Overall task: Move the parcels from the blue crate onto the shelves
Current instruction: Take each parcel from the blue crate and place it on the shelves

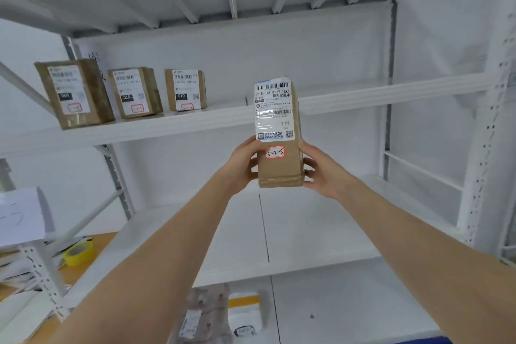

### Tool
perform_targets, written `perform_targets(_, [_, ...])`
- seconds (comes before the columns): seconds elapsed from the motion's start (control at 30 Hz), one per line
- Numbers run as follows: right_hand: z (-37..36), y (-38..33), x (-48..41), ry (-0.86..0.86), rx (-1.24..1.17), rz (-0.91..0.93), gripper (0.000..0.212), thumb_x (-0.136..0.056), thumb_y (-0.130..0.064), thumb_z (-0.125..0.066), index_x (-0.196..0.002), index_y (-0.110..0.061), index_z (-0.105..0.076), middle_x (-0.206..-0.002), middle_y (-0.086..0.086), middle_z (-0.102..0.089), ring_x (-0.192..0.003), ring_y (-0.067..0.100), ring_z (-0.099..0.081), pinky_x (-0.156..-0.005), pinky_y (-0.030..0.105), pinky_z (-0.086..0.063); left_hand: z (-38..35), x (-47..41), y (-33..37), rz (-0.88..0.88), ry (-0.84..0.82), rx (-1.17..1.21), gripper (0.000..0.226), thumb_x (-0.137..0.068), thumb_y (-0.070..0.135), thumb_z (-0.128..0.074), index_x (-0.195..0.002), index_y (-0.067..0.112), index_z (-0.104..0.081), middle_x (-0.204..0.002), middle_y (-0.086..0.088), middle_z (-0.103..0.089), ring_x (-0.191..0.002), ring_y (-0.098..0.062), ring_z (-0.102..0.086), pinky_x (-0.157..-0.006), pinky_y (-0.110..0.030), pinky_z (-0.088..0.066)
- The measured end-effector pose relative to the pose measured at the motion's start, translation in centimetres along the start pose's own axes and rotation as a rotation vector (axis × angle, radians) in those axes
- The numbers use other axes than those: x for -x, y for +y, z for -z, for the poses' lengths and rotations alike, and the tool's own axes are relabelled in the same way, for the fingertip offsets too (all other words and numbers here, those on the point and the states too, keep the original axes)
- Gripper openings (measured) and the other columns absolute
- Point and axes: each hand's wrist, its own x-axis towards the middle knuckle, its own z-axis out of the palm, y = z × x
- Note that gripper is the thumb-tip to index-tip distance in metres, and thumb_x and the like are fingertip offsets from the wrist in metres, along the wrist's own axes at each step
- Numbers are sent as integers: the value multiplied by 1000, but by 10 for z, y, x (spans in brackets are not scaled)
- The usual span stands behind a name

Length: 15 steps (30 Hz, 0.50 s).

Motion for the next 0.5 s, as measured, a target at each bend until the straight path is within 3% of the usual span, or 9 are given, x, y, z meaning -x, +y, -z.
perform_targets(0.17, [-11, -46, 3, -15, -19, 135, 57, -78, -53, -67, -130, -30, -55, -111, -7, -59, -88, 14, -52, -102, 42, -45, -9, -3, 47, -113, 14, 7, 22, -90, 30, -62, -111, 27, -61, -101, 6, -70, -93, -14, -64, -79, -34, -54])
perform_targets(0.37, [-26, -97, -3, -23, 2, 235, 52, -83, -52, -63, -129, -29, -56, -100, -11, -59, -82, 10, -50, -104, 40, -44, -17, -12, 97, -219, 74, -8, 11, -91, 27, -60, -101, 28, -63, -91, 8, -69, -88, -12, -63, -76, -31, -52])
perform_targets(0.5, [-36, -121, -20, -28, 19, 274, 46, -84, -50, -64, -126, -31, -59, -103, -12, -59, -91, 10, -51, -105, 43, -43, -15, -28, 119, -280, 135, -19, 9, -91, 26, -58, -97, 30, -63, -90, 8, -68, -85, -10, -62, -76, -30, -50])
